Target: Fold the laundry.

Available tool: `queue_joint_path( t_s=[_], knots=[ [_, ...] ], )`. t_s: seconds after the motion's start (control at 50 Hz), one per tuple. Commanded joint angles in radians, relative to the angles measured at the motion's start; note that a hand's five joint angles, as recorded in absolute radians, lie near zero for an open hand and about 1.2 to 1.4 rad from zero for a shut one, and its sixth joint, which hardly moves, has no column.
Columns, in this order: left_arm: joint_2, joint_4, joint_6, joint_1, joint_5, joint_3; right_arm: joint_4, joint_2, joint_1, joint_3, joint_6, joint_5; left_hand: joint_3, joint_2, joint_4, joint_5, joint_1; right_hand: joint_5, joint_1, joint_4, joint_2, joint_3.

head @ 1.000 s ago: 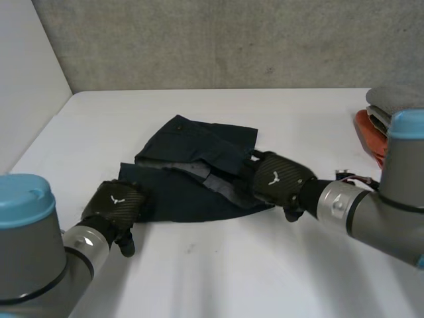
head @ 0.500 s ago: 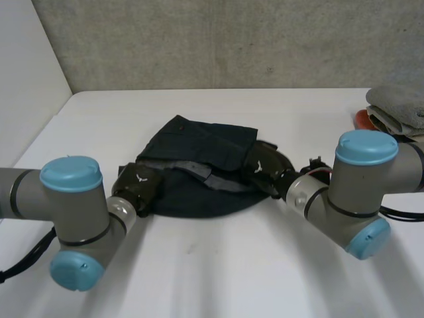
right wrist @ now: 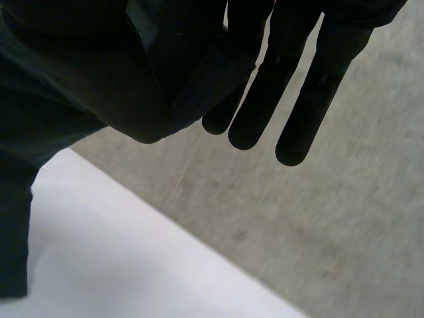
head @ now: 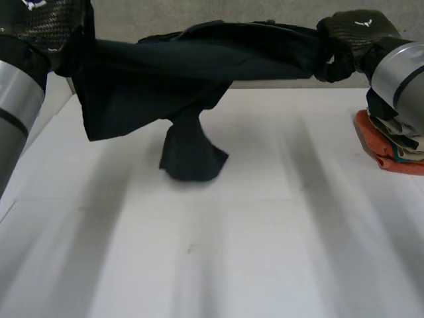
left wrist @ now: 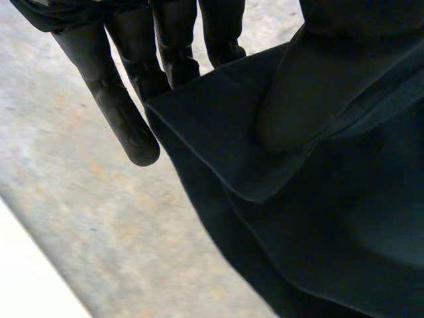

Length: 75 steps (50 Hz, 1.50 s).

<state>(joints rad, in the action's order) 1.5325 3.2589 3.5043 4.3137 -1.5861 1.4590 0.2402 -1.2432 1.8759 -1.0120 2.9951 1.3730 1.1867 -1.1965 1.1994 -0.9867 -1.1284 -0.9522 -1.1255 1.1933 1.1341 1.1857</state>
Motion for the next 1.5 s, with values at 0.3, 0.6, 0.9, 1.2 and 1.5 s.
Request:
queue_joint_path(
  t_s=[0.3,0.6,0.9,1.2,1.5],
  knots=[
    [0.616,-0.079,0.144,-0.003,-0.034,-0.495,-0.007,0.341,0.066,0.218,-0.049,-0.006,0.210,-0.200,0.197,-0.235,-0.268,-0.270,-0.271,0.203,0.262,0.211],
    [0.520,0.245,-0.027,0.006,-0.026,-0.703,-0.520,0.288,0.045,0.326,0.202,0.161,0.210,-0.200,0.197,-0.235,-0.268,-0.270,-0.271,0.203,0.262,0.211],
    [0.468,0.111,0.067,-0.037,0.061,-0.111,-0.062,0.344,0.017,0.080,0.208,0.060,0.210,-0.200,0.197,-0.235,-0.268,-0.270,-0.271,0.203,0.262,0.211],
    [0.495,0.180,0.117,-0.025,0.052,0.103,-0.050,0.386,-0.034,-0.097,0.090,0.014,0.210,-0.200,0.197,-0.235,-0.268,0.520,0.519,-0.587,-0.527,-0.579],
    [0.420,0.180,0.056,-0.034,0.052,0.149,-0.076,0.147,-0.009,-0.306,-0.501,0.077,0.210,-0.200,0.197,-0.235,-0.268,0.632,0.631,-0.699,-0.640,-0.691]
  ],
)
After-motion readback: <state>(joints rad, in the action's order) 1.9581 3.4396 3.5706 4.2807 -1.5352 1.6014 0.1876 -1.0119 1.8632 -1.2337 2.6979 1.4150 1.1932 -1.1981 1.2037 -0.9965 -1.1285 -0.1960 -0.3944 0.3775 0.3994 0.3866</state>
